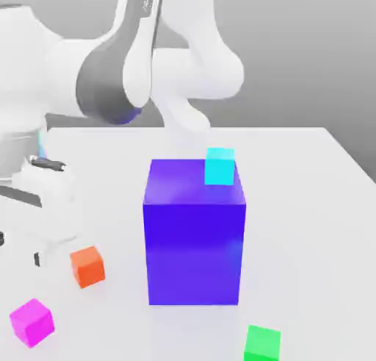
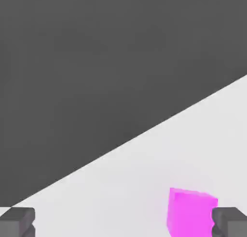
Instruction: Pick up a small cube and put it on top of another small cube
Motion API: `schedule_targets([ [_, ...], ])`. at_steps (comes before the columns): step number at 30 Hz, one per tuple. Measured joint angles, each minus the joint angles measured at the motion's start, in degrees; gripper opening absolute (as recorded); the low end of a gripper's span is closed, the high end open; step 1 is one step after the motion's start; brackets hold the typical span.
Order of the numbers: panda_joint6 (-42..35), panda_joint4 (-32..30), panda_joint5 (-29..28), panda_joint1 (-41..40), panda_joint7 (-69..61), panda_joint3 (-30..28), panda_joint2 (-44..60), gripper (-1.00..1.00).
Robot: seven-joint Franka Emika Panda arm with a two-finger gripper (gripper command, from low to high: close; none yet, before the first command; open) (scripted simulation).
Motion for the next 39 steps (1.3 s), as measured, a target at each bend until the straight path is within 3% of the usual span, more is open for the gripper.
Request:
schedule_targets([
  [8,8.8,1.3,5.6,-5.5,-3.3,2.4,16.8,0.0],
  [9,9.9,1.6,6.2,-6.0,-3.7,3.1,18.2,-1.0],
  [16,10.0,1.7,6.1,-6.1,-3.7,3.2,18.3,-1.0],
  [21,3.4,-0.3,2.0,-3.2,-0.8,0.8,9.7,-1.0],
  [31,-0.7,-2.7,-5.8,13.2,2.7,12.6,2.6,-1.0],
  [35,3.3,-1.2,-9.6,19.9,4.6,16.4,8.0,-1.0],
  [36,4.5,-0.9,-10.2,20.8,4.9,16.6,9.5,1.0],
  [39,4.5,-0.9,-10.2,20.8,4.9,16.6,9.5,1.0],
])
